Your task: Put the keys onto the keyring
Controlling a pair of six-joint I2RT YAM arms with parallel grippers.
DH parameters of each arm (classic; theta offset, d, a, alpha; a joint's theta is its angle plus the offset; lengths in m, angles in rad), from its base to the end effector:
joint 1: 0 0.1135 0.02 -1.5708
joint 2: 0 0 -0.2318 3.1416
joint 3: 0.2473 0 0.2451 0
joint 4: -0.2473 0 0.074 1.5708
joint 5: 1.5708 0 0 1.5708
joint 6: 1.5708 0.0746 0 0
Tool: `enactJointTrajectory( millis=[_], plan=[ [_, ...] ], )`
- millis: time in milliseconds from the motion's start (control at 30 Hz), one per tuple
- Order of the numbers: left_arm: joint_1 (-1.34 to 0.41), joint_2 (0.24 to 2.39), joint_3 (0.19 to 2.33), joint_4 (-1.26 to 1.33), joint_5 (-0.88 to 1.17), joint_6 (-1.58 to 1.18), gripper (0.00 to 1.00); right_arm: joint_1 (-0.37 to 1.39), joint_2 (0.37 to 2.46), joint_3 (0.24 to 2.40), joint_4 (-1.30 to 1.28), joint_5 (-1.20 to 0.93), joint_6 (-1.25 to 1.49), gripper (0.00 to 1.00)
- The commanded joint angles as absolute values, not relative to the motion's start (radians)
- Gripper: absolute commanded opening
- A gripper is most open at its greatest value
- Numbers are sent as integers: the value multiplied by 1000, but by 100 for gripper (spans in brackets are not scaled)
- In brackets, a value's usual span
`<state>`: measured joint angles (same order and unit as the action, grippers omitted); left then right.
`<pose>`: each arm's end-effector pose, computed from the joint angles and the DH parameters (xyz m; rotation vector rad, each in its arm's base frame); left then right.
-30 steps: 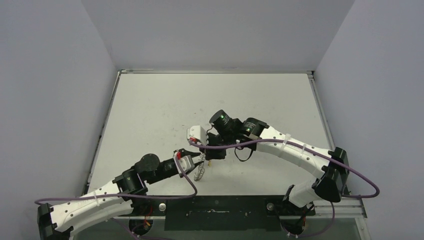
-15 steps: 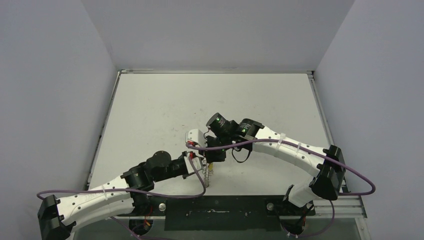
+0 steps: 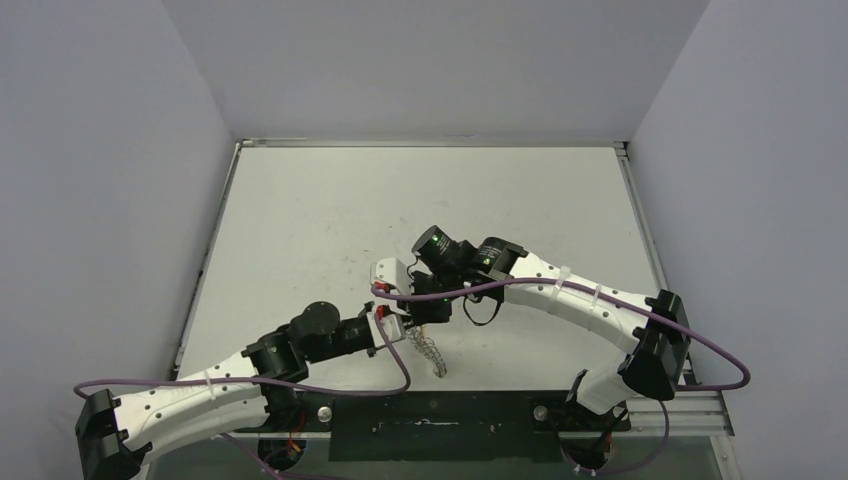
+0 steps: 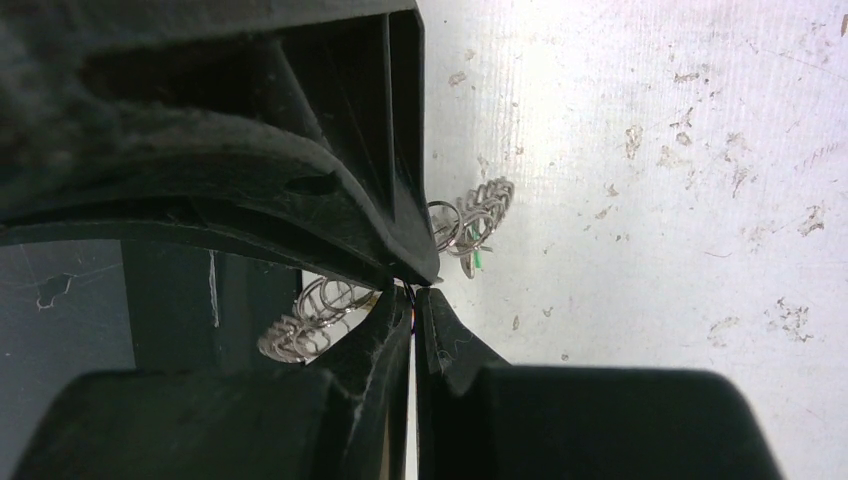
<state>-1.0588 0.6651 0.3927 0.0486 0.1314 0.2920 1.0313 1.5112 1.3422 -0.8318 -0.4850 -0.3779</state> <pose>0.1026 -0.2026 0.2176 1.2258 1.3756 -0.6615 0.1377 0.2976 0.2462 -1.8459 1.8774 0.8621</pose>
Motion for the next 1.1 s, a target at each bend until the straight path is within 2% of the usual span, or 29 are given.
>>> enactJointTrajectory(
  millis=[0, 133, 267, 333, 400, 467, 600, 700, 833, 1067],
  plan=[
    [-1060, 673, 406, 84, 127, 299, 16, 1045, 1482, 1385, -771, -504, -360, 0],
    [-1060, 690, 408, 85, 125, 300, 18, 1045, 1485, 1384, -769, -513, -360, 0],
    [-1060, 702, 410, 94, 127, 303, 0, 1043, 1488, 1380, -766, -511, -361, 0],
    [-1060, 700, 410, 91, 127, 304, 0, 1040, 1480, 1368, -744, -511, -356, 0],
    [-1060, 685, 402, 94, 126, 304, 0, 1028, 1465, 1351, -713, -504, -337, 9],
    [-1060, 669, 388, 104, 124, 300, 0, 1008, 1447, 1326, -674, -515, -320, 13],
    [-1060, 622, 338, 167, 113, 278, 0, 944, 1391, 1255, -570, -582, -279, 35],
    [-1060, 584, 282, 265, 106, 255, 0, 902, 1340, 1191, -496, -655, -269, 48],
    [-1060, 540, 200, 407, 107, 230, 0, 884, 1305, 1136, -454, -716, -272, 54],
    [-1060, 508, 84, 691, 115, 197, 0, 882, 1307, 1113, -452, -792, -228, 55]
  ],
)
